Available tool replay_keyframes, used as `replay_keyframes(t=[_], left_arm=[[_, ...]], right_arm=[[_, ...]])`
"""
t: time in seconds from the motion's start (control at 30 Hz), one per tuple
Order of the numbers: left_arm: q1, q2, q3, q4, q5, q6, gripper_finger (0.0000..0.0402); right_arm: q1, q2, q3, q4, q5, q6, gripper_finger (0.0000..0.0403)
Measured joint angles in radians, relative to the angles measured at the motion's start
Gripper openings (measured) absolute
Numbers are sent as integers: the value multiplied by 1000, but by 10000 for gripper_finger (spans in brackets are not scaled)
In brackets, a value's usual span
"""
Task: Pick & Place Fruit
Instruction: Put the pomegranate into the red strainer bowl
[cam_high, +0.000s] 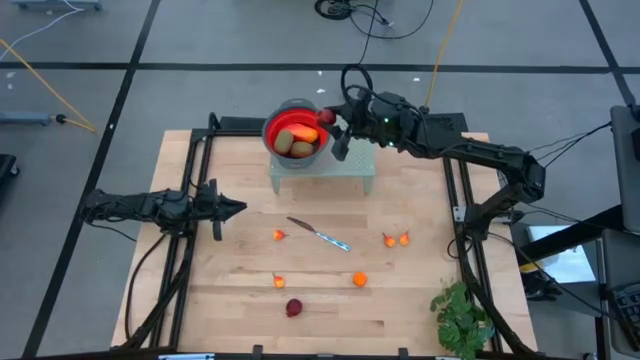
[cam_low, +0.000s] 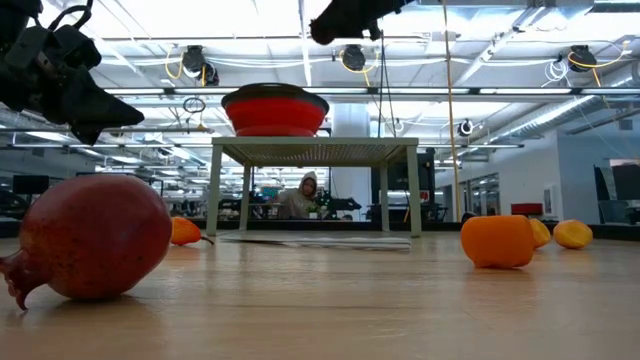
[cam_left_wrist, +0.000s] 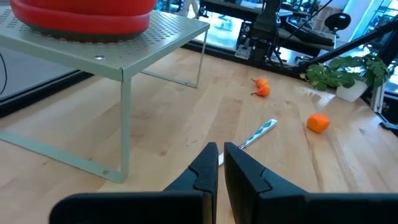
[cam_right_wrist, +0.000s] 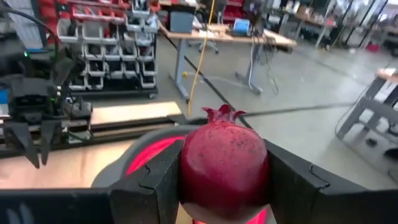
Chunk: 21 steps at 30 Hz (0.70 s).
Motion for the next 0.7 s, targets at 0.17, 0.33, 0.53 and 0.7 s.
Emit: replay_keyframes(t=[0.17,0.33,0.53,0.7], left_arm=[[0,0,0,1,0,3,26],[0,0,0,74,0,3,26],[0,0,0,351,0,17,26],[0,36,0,663,-1,197,26]], right_arm=[[-7,2,0,-26,-1,20,178],[-7,1,0,-24,-19,20,178],[-8,1,0,-22,-60,54,178],[-8,1,0,-18,-139,118,178]])
